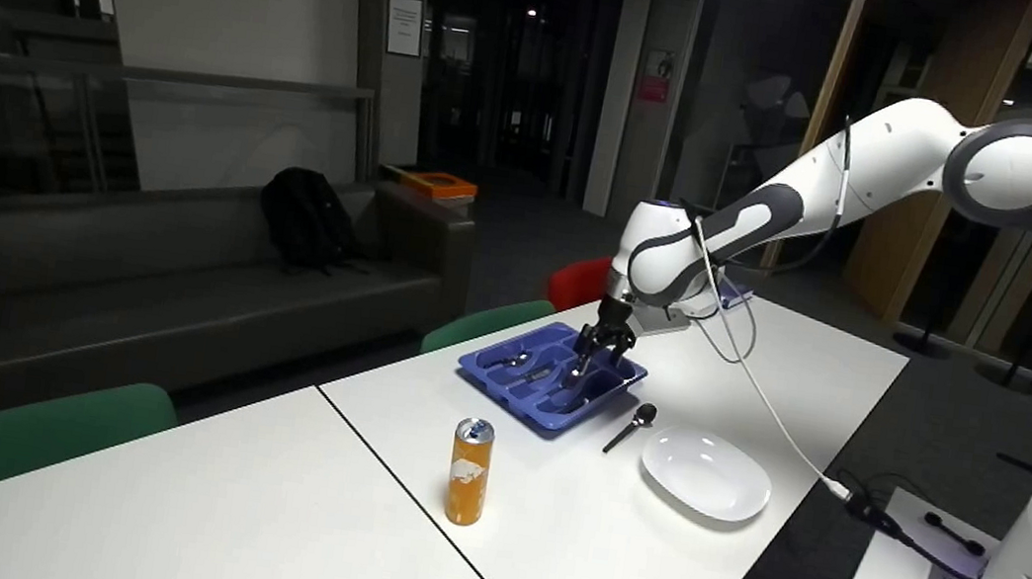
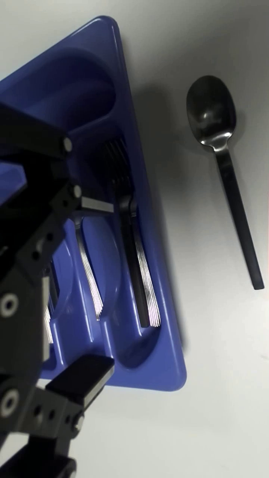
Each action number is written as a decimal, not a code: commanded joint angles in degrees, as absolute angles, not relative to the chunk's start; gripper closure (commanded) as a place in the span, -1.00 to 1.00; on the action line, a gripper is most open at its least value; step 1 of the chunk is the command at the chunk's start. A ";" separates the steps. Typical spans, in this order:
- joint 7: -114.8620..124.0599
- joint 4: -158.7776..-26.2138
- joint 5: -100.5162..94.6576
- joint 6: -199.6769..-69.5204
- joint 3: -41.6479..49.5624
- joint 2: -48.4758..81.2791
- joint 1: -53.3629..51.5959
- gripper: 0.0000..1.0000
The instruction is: Move the blue cutlery holder forwards, remove one butter knife from the holder and put it on the table
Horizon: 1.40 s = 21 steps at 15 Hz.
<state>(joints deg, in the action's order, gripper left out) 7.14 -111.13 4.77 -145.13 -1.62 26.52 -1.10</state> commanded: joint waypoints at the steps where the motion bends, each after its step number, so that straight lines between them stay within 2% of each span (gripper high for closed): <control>1: 8.19 -111.03 2.74 -148.47 -0.29 27.32 -2.96 -1.00; 8: 12.18 -105.26 -2.42 -147.32 2.45 34.17 -6.62 -1.00; 21: 11.18 -102.32 -2.06 -150.65 3.14 39.31 -6.19 -1.00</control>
